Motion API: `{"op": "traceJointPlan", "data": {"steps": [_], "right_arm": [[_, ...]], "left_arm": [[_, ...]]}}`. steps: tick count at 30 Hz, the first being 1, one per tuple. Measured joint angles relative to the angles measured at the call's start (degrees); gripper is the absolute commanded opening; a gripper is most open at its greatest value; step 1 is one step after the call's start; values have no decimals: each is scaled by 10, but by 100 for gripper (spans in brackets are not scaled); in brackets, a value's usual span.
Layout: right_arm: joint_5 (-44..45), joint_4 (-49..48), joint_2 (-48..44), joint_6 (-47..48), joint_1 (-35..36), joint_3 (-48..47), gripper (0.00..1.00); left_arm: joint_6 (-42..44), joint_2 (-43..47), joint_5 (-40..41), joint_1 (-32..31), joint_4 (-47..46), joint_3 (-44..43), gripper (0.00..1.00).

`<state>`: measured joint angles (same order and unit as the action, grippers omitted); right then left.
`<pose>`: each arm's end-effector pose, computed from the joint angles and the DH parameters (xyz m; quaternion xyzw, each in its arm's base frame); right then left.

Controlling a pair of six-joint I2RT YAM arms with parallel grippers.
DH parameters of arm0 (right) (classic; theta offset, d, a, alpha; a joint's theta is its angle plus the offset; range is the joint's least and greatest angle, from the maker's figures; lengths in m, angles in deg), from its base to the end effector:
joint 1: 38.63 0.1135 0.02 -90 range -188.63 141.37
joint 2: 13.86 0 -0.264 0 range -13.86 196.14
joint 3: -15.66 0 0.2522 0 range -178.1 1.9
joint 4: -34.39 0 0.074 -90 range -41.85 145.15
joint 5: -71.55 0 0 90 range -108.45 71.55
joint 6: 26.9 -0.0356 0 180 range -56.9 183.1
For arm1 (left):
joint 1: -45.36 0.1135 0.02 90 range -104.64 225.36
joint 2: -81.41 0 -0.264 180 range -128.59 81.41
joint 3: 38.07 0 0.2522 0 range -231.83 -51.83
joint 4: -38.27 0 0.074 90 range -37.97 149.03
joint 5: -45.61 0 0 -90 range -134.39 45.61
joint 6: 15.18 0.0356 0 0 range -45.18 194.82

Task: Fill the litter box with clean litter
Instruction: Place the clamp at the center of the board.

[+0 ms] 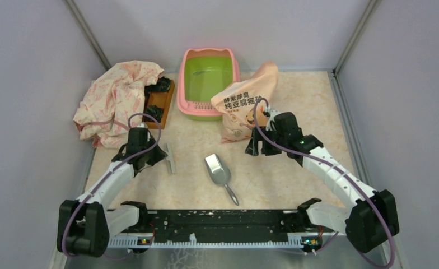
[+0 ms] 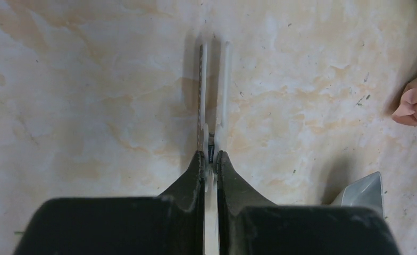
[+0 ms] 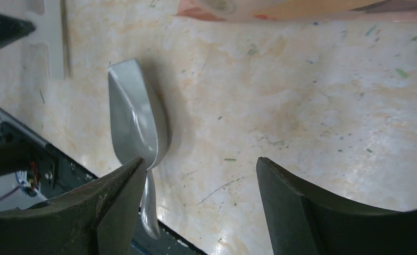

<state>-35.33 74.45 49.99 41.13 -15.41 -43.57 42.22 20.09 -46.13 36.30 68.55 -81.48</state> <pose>0.2090 0.1009 0.2542 -0.0665 0.9121 0.2715 0.2998 0.2036 -0.0336 0.1859 -0.1852 0.9155 -0.1401 0.3284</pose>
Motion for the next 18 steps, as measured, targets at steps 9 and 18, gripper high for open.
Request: {"op": "traceJointPlan", "data": {"steps": [9, 18], "right_arm": [[84, 13, -45, -9, 181, 11, 76], [186, 13, -52, -58, 346, 66, 71]], "left_arm": [[-31, -32, -14, 78, -59, 26, 60], [-54, -36, -54, 130, -82, 38, 99]]}}
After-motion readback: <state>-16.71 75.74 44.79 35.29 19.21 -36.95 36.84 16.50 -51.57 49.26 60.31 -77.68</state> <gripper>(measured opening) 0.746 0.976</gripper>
